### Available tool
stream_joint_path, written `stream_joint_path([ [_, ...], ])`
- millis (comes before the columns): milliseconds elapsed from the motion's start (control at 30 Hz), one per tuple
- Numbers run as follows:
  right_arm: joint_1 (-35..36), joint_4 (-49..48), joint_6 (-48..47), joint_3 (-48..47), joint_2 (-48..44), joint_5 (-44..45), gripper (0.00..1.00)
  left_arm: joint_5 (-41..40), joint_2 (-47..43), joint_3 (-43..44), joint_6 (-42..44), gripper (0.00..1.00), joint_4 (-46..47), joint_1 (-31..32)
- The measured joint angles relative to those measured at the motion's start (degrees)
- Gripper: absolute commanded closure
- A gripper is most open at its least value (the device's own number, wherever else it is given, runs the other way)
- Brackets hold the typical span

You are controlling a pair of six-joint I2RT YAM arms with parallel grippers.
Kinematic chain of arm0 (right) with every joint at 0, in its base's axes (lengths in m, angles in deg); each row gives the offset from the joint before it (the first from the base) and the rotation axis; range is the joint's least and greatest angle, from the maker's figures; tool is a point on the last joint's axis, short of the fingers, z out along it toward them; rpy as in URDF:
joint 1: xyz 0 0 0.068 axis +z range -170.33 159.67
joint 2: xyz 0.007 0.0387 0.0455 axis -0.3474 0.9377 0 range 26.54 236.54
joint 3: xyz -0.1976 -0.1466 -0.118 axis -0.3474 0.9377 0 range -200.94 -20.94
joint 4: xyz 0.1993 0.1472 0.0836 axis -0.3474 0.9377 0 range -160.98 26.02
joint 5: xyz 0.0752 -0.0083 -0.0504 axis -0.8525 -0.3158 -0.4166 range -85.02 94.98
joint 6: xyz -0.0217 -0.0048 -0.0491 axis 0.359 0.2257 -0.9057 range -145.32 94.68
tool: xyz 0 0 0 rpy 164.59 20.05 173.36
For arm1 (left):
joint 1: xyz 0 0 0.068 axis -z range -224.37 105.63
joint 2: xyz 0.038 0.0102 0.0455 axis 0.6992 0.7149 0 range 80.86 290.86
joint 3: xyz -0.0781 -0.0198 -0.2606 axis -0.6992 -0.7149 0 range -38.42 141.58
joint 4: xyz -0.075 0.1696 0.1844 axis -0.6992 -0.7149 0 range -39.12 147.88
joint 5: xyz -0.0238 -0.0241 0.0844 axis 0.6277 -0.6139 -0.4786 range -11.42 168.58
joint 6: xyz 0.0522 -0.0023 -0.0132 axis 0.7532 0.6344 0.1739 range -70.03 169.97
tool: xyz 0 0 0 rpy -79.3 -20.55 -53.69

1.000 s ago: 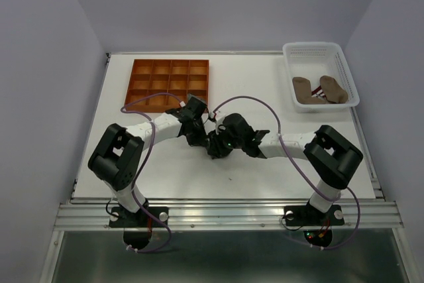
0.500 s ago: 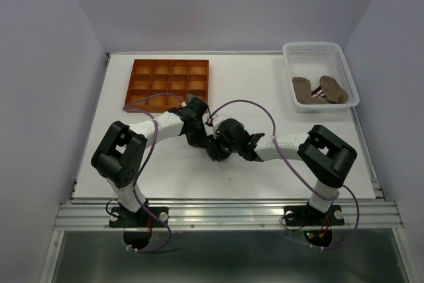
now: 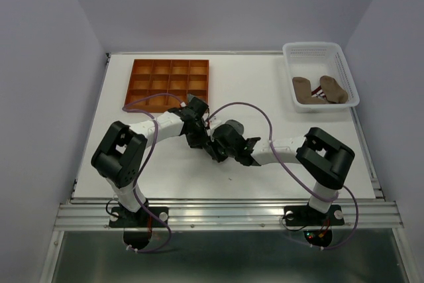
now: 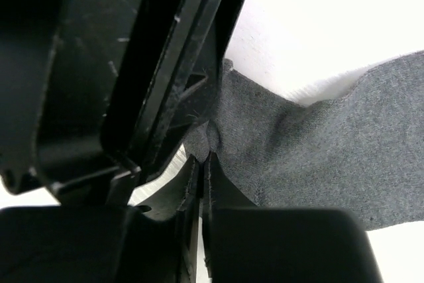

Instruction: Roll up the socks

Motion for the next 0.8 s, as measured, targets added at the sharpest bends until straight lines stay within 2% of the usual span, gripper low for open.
stream_joint_path([
  [267,-0.20,1.29,5.05,-0.57,0.00,-0.68,0.99,-0.35,-0.46,0.00,-2.01,0.59,1.90,-0.74],
  [500,-5.20,1.42,12.74,-0.31,0.00,-8.68,0.99,-1.09,-3.61,-0.94,-3.89,0.57,4.37,-0.79],
  [800,-10.95,-4.26,19.30,3.63,0.00,-20.09,0.99,-0.50,-8.66,-8.79,-5.18,0.54,8.26,-0.72],
])
